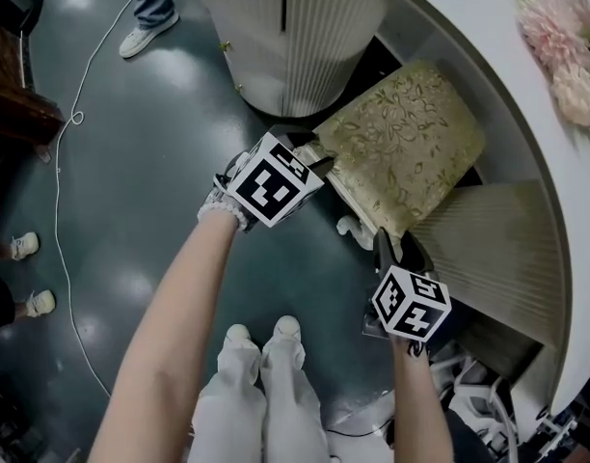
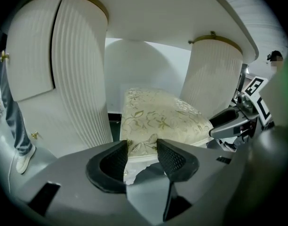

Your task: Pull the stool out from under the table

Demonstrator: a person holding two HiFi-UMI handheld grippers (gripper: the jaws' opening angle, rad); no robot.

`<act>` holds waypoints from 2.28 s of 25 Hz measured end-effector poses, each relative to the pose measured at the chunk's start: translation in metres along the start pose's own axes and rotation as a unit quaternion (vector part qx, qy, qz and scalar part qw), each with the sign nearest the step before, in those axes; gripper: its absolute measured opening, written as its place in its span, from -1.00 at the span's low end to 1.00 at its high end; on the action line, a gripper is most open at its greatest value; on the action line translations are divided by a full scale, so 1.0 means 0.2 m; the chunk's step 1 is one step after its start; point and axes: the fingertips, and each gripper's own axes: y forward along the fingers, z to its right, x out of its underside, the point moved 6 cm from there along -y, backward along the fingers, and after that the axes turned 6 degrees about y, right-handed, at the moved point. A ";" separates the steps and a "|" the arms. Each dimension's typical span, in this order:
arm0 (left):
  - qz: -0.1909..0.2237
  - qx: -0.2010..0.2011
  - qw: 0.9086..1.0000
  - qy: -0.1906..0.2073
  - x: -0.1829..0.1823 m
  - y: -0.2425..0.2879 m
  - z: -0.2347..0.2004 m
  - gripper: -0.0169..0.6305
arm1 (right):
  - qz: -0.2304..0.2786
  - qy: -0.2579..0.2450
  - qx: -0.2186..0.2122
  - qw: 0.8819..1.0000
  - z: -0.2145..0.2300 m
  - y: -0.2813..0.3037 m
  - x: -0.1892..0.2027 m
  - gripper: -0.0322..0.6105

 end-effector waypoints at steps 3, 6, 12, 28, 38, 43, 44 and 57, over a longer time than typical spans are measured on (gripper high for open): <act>-0.007 0.001 1.000 0.002 0.04 -0.05 0.01 -0.29 | -0.007 -0.002 -0.003 1.000 -0.04 -0.02 0.04 -0.25; -0.013 -0.003 1.000 0.009 0.09 -0.11 0.02 -0.31 | -0.010 -0.005 -0.008 1.000 -0.09 -0.05 0.08 -0.26; -0.034 -0.005 0.999 0.019 0.18 -0.22 0.06 -0.35 | -0.023 -0.016 -0.018 0.999 -0.17 -0.11 0.16 -0.26; -0.048 -0.001 0.999 -0.012 0.29 -0.37 0.06 -0.27 | -0.034 0.000 0.001 0.999 -0.29 -0.19 0.27 -0.24; -0.039 0.025 0.998 -0.044 0.20 -0.31 -0.05 -0.08 | -0.014 0.111 -0.006 0.994 -0.20 -0.20 0.14 -0.01; -0.044 0.046 0.995 -0.071 0.21 -0.32 -0.07 0.00 | -0.024 0.140 -0.029 0.989 -0.17 -0.16 0.13 0.01; -0.039 0.049 0.995 -0.080 0.20 -0.33 -0.08 0.00 | -0.024 0.151 -0.035 0.988 -0.16 -0.16 0.14 0.02; -0.024 0.069 0.990 -0.117 0.14 -0.28 -0.03 -0.14 | -0.037 0.167 -0.089 0.981 -0.16 -0.15 0.12 0.02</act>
